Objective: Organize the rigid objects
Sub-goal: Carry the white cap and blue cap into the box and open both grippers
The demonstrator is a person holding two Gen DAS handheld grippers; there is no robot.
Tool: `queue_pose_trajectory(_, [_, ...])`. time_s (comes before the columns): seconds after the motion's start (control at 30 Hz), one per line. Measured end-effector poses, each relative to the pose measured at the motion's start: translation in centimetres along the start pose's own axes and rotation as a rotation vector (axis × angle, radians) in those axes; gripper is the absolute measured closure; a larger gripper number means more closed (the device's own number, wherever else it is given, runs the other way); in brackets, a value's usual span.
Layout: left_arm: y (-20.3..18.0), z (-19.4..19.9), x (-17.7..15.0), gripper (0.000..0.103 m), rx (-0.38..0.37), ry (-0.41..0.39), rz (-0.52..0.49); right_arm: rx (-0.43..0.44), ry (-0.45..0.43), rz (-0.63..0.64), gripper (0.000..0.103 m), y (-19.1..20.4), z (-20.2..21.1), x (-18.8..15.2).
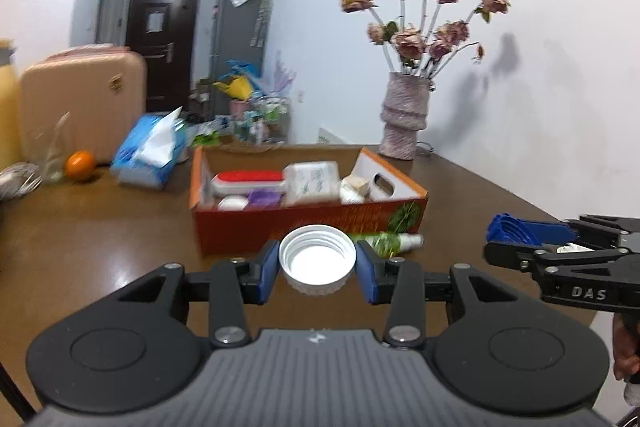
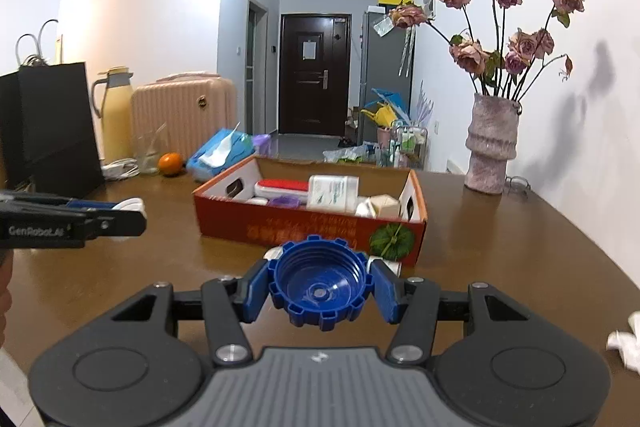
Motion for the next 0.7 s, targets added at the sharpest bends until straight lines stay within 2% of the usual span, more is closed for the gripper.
queue_pose_trajectory(0.13, [-1.1, -5.5, 2.6, 0.062, -0.044, 0.013, -0.029, -0.01, -0.008, 0.001, 0.05, -2.6, -4.0, 2.4])
queue_pose_trajectory(0.23, [-1.7, -10.7, 3.9, 0.062, -0.066, 0.07, -0.016, 0.0, 0.003, -0.01, 0.05, -4.9, -8.1, 4.0])
queue_pose_trajectory(0.43, [-3.3, -20.1, 5.0, 0.062, -0.057, 0.158, -0.058, 0.029, 0.079, -0.085, 0.05, -10.1, -16.5, 5.9])
queue_pose_trajectory(0.63, [-5.3, -25.6, 4.8, 0.061, -0.093, 0.188, -0.097, -0.002, 0.166, -0.081, 0.049, -12.8, -22.9, 5.6])
queue_pose_trajectory(0.7, [-5.5, -26.8, 4.6, 0.055, -0.095, 0.172, -0.082, -0.031, 0.159, -0.075, 0.049, -13.4, -23.8, 5.4])
Point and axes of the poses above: each gripper's, at about its wrist camera, not at the fingertips, and z roughly against the way its jaws point, y to its left, x to its top, the point moved 4 cm from there along -z, roughly the way its jaws point, and after that the axes turned 10 degrees about x, right-handed, at the moved point
